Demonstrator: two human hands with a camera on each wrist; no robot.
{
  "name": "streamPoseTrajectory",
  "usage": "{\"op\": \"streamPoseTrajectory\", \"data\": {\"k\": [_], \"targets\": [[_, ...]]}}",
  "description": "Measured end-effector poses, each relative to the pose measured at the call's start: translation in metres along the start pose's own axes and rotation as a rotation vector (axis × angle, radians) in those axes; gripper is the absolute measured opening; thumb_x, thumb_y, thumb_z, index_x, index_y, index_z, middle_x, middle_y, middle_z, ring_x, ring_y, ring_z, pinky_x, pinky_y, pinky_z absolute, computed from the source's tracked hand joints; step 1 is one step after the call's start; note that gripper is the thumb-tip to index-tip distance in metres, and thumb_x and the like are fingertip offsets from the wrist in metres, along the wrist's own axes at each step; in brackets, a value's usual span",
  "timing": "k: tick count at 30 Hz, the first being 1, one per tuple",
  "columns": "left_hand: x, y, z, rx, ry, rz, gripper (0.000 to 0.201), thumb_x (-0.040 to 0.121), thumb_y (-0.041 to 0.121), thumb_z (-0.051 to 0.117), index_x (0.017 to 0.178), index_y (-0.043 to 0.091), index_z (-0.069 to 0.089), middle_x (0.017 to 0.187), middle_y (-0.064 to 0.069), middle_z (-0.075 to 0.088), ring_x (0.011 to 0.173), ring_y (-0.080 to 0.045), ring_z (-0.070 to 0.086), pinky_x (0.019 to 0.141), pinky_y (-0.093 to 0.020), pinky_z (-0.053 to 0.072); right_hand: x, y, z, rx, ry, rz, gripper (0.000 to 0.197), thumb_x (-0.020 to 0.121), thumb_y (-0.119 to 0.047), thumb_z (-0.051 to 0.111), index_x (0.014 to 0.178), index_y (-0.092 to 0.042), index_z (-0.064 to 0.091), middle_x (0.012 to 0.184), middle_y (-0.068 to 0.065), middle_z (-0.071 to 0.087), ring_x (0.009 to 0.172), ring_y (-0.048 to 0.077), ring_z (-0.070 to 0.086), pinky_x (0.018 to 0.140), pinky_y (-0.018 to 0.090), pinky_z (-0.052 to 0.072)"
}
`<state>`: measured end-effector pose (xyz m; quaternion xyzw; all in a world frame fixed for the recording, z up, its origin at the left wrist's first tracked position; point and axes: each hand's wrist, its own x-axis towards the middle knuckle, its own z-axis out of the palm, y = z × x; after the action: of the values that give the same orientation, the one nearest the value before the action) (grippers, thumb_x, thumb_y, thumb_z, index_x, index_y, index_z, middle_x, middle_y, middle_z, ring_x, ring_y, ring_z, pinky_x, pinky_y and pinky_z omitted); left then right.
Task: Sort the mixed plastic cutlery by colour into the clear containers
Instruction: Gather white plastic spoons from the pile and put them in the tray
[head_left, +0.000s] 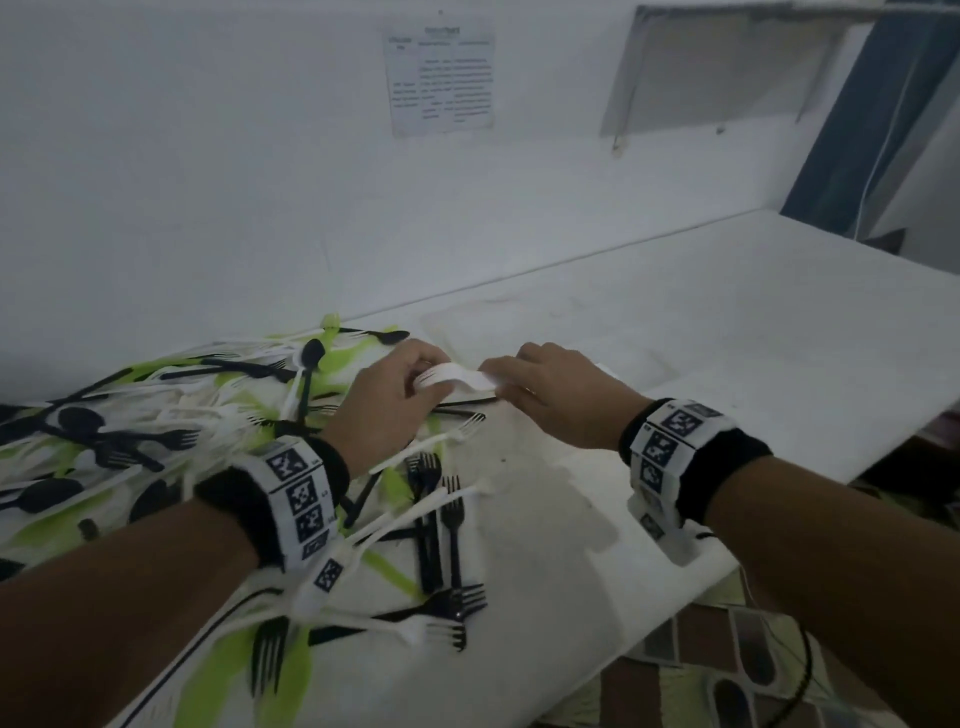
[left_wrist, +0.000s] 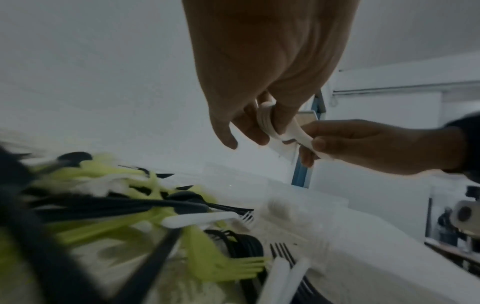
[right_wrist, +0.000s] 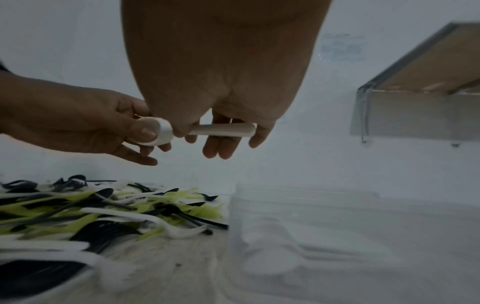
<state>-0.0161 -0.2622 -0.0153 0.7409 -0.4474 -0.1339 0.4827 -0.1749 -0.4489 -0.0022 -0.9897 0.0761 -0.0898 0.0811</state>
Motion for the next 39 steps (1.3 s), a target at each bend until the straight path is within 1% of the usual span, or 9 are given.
{"op": "streamPoseTrajectory", "data": {"k": [6, 10, 14, 16, 18, 24, 28, 34, 39], "targets": [[0.032, 0.031, 0.086, 0.151, 0.068, 0.044, 0.013, 0.098, 0.019, 0.064, 0.107, 0.028, 0.06, 0.093, 0.01, 0.069, 0.081, -0.004, 0.063, 0.069, -0.02, 0.047, -0.005, 0.076, -0.001, 0.06, -0.074, -0.076, 0.039, 0.105, -0.048, 0.042, 0.135, -0.024, 0.049, 0.1, -0.001, 0.058, 0.086, 0.021, 0.057, 0.087, 0.042, 0.046], [0.067, 0.035, 0.128, 0.283, 0.011, 0.024, 0.018, 0.095, 0.03, 0.065, 0.113, 0.026, 0.061, 0.103, 0.007, 0.069, 0.098, -0.016, 0.063, 0.086, -0.036, 0.052, -0.004, 0.128, -0.002, 0.206, -0.179, -0.027, 0.043, 0.103, -0.062, 0.035, 0.132, -0.034, 0.047, 0.103, -0.005, 0.061, 0.092, 0.017, 0.059, 0.088, 0.041, 0.047], [0.088, 0.026, 0.152, 0.636, -0.24, -0.185, 0.098, 0.063, 0.082, 0.057, 0.145, 0.032, 0.041, 0.153, -0.002, 0.035, 0.147, -0.029, 0.026, 0.12, -0.047, 0.025, -0.003, 0.166, 0.003, 0.174, -0.35, -0.014, 0.037, 0.104, -0.058, 0.039, 0.13, -0.033, 0.048, 0.114, -0.003, 0.065, 0.103, 0.023, 0.06, 0.093, 0.045, 0.047], [0.095, 0.024, 0.157, 0.643, -0.366, -0.268, 0.122, 0.052, 0.085, 0.053, 0.155, 0.025, 0.028, 0.163, -0.009, 0.017, 0.155, -0.032, 0.007, 0.125, -0.047, 0.013, -0.003, 0.175, 0.005, 0.234, -0.401, 0.008, 0.033, 0.104, -0.056, 0.042, 0.127, -0.034, 0.051, 0.112, -0.006, 0.063, 0.102, 0.022, 0.058, 0.093, 0.043, 0.046], [0.102, 0.016, 0.158, 0.719, -0.432, -0.257, 0.127, 0.046, 0.089, 0.048, 0.153, 0.023, 0.031, 0.16, -0.01, 0.02, 0.153, -0.034, 0.011, 0.124, -0.047, 0.015, -0.001, 0.179, 0.01, 0.299, -0.405, -0.002, 0.027, 0.103, -0.053, 0.044, 0.121, -0.035, 0.053, 0.109, -0.007, 0.064, 0.099, 0.019, 0.058, 0.092, 0.042, 0.047], [0.105, 0.005, 0.161, 0.92, -0.517, -0.188, 0.108, 0.054, 0.086, 0.036, 0.144, 0.026, 0.037, 0.145, -0.006, 0.029, 0.145, -0.03, 0.016, 0.117, -0.044, 0.018, 0.008, 0.183, 0.02, 0.295, -0.43, -0.048, 0.029, 0.103, -0.047, 0.047, 0.12, -0.026, 0.056, 0.103, 0.0, 0.055, 0.101, 0.024, 0.055, 0.095, 0.045, 0.045], [0.101, -0.001, 0.161, 0.868, -0.398, -0.173, 0.077, 0.066, 0.073, 0.038, 0.133, 0.037, 0.046, 0.134, -0.001, 0.042, 0.135, -0.029, 0.032, 0.11, -0.039, 0.024, 0.01, 0.186, 0.023, 0.283, -0.394, -0.05, 0.03, 0.1, -0.045, 0.049, 0.125, -0.031, 0.057, 0.102, -0.003, 0.047, 0.107, 0.026, 0.051, 0.099, 0.048, 0.044], [0.098, 0.002, 0.163, 0.725, -0.256, -0.243, 0.033, 0.084, 0.048, 0.061, 0.116, 0.043, 0.054, 0.125, 0.004, 0.047, 0.123, -0.024, 0.041, 0.104, -0.039, 0.031, 0.008, 0.188, 0.023, 0.378, -0.379, -0.073, 0.04, 0.101, -0.035, 0.051, 0.14, -0.033, 0.054, 0.112, 0.001, 0.051, 0.112, 0.025, 0.05, 0.099, 0.04, 0.04], [0.097, 0.012, 0.166, 0.703, -0.202, -0.25, 0.034, 0.09, 0.03, 0.072, 0.122, 0.031, 0.058, 0.126, 0.003, 0.042, 0.113, -0.02, 0.035, 0.095, -0.03, 0.026, 0.007, 0.193, 0.013, 0.46, -0.409, -0.081, 0.041, 0.098, -0.03, 0.062, 0.139, -0.035, 0.06, 0.11, -0.001, 0.056, 0.105, 0.018, 0.055, 0.094, 0.033, 0.044]]}}
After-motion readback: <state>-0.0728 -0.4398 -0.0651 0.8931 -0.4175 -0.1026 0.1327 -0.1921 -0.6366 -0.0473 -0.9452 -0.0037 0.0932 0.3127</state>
